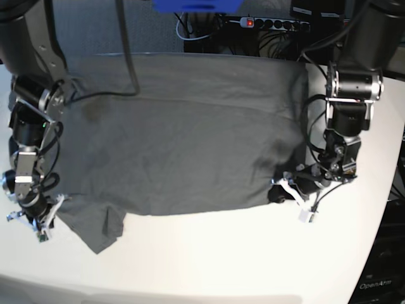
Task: Fold the T-shirt properly
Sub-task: 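Slide the right gripper along the edge toward the sleeve corner, then pinch the shirt edge with both grippers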
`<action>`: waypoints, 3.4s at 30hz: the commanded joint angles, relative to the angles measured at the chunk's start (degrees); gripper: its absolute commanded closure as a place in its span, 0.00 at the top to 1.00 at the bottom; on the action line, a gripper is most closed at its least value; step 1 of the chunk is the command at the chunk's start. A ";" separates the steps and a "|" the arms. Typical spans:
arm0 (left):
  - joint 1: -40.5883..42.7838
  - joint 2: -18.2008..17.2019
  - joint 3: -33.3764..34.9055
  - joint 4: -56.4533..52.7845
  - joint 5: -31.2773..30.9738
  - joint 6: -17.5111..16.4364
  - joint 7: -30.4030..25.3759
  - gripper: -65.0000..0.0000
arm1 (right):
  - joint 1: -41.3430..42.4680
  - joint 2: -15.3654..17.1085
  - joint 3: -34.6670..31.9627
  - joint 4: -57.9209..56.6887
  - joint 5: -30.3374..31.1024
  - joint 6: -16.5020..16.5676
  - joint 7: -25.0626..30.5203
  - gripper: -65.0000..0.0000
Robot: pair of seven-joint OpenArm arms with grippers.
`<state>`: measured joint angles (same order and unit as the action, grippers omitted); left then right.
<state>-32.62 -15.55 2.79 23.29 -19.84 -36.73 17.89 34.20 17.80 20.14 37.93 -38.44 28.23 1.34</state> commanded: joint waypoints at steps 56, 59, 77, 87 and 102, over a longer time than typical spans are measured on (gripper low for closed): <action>1.54 -2.08 0.42 -0.91 6.52 2.93 8.35 0.04 | 9.01 0.97 18.85 -6.50 4.72 2.76 -16.60 0.76; 1.54 -2.08 0.42 -0.91 6.52 2.84 8.35 0.04 | 8.93 0.97 18.85 -6.50 4.72 2.76 -16.86 0.76; 1.63 -2.16 0.42 -0.91 6.52 2.75 8.26 0.04 | 8.57 3.25 18.32 -17.05 10.08 2.76 -14.66 0.76; 1.63 -2.16 0.42 -0.91 6.52 2.75 8.26 0.04 | 8.75 3.25 18.23 -17.05 10.00 2.76 -14.57 0.76; 1.63 -2.16 0.42 -0.91 6.69 2.75 8.26 0.04 | 4.53 0.44 18.50 -17.14 10.26 2.76 -15.19 0.75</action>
<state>-32.32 -16.80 2.79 23.31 -20.18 -38.00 18.39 38.09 18.31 38.61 20.91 -27.90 29.74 -10.92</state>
